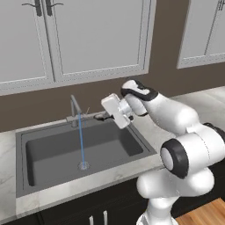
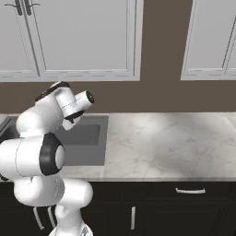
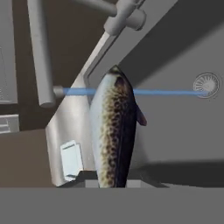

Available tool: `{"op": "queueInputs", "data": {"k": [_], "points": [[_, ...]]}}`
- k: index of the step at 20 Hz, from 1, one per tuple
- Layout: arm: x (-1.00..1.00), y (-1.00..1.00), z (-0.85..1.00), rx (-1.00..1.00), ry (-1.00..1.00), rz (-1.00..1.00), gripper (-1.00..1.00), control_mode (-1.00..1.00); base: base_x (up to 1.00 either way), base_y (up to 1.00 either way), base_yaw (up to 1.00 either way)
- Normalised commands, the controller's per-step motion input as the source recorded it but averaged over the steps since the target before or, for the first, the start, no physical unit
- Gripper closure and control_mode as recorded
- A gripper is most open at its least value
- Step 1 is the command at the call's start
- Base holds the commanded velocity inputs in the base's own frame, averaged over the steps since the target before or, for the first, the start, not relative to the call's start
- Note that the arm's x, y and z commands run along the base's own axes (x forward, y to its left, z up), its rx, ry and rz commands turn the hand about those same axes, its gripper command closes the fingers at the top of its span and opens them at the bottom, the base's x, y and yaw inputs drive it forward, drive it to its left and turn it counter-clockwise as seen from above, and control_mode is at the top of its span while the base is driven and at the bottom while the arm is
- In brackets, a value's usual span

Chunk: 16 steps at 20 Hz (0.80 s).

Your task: Take the fish out of the fridge, briefly rinse it in the sink, and place it on the tray next to the sink.

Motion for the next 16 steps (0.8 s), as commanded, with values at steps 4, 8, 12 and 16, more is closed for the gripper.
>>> {"op": "queueInputs", "data": {"k": [4,8,12,16], "points": [[-1.00,-0.40,0.74,-0.33,-0.20,-0.20,1.00,-1.00,0.00,0.00,0.00],[-1.00,-0.14,0.54,-0.49,-0.19,-0.20,1.00,-1.00,0.00,0.00,0.00],[-1.00,-0.02,0.29,-0.55,-0.23,-0.23,1.00,-1.00,0.00,0.00,0.00],[-1.00,0.08,0.18,-0.44,-0.19,-0.16,1.00,-1.00,0.00,0.00,0.00]]}}
